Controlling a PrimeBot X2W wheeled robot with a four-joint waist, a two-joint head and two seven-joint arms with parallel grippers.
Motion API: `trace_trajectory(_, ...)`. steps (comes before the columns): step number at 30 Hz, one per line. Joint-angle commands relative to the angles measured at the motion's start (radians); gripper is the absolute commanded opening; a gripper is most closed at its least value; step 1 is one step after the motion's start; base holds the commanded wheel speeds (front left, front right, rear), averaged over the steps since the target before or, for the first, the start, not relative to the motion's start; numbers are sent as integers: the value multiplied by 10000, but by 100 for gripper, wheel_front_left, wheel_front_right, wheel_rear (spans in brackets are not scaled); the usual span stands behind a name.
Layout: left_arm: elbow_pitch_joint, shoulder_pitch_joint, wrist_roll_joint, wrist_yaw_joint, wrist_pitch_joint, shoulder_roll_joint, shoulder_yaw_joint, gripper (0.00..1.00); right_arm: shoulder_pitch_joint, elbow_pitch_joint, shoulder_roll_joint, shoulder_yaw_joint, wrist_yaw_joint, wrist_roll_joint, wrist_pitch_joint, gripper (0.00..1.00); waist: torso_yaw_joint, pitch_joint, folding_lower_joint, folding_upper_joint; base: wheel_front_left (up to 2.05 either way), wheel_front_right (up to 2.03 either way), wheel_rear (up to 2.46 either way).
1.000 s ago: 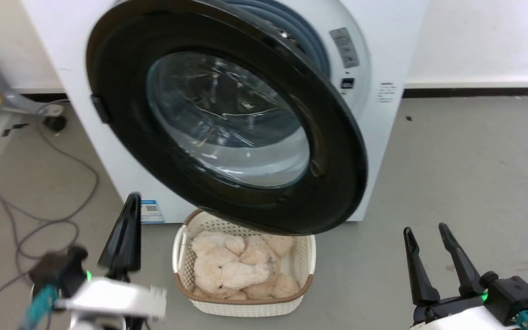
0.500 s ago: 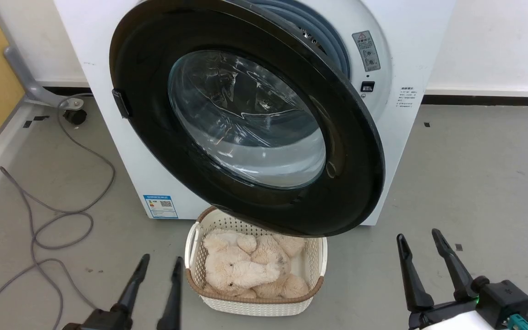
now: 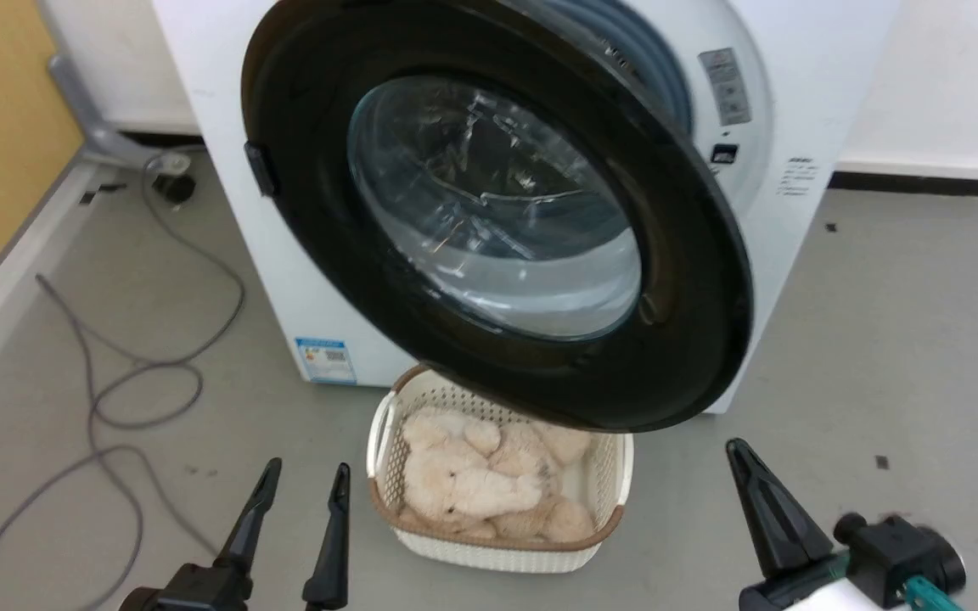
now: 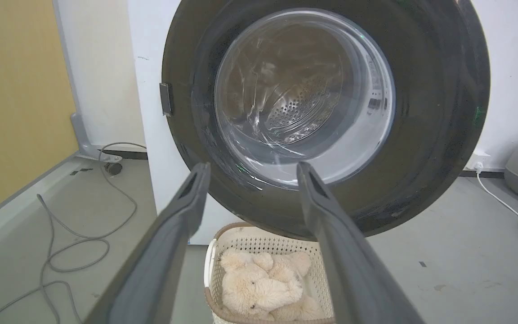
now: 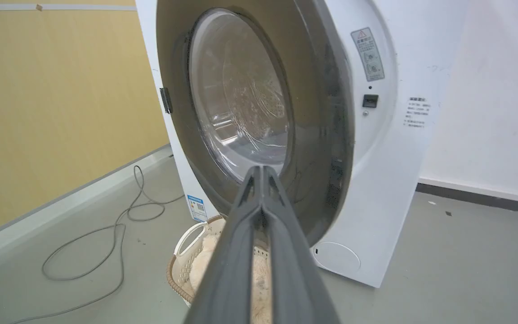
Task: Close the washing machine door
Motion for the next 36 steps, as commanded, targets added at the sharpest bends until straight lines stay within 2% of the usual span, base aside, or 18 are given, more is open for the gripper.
trace_trajectory(1,23,-199,-16,-54,-41,-51,-24,100,-311,63,-225,130,6,-1,-46,0,172,195,0,0,0,0,0)
trace_trajectory(10,160,-830,-51,-184,-41,-121,-231,100,-2210,1130,-2012,943,6,709,0,0,852,1038,0,0,0,0,0)
trace_trajectory(15,139,-1073,-57,-209,-41,-135,-345,100,-3313,1871,-2731,868,6,1426,106,0,1182,1483,0,0,0,0,0)
trace_trajectory(24,79,-1592,-257,-143,-41,-141,-538,100,-5030,2992,-3515,583,6,2517,448,0,1822,2226,0,0,0,0,0)
trace_trajectory(32,13,-1938,-467,6,-41,-142,-727,100,-6355,3720,-4027,571,6,2846,816,0,2200,2815,0,0,0,0,0)
trace_trajectory(33,-37,-2102,-528,63,-41,-142,-794,100,-7065,4103,-4139,353,6,3001,1019,0,2338,3101,0,0,0,0,0)
trace_trajectory(36,-90,-2177,-547,127,-41,-142,-806,100,-7596,4459,-4096,188,6,2929,1230,0,2345,3308,0,0,0,0,0)
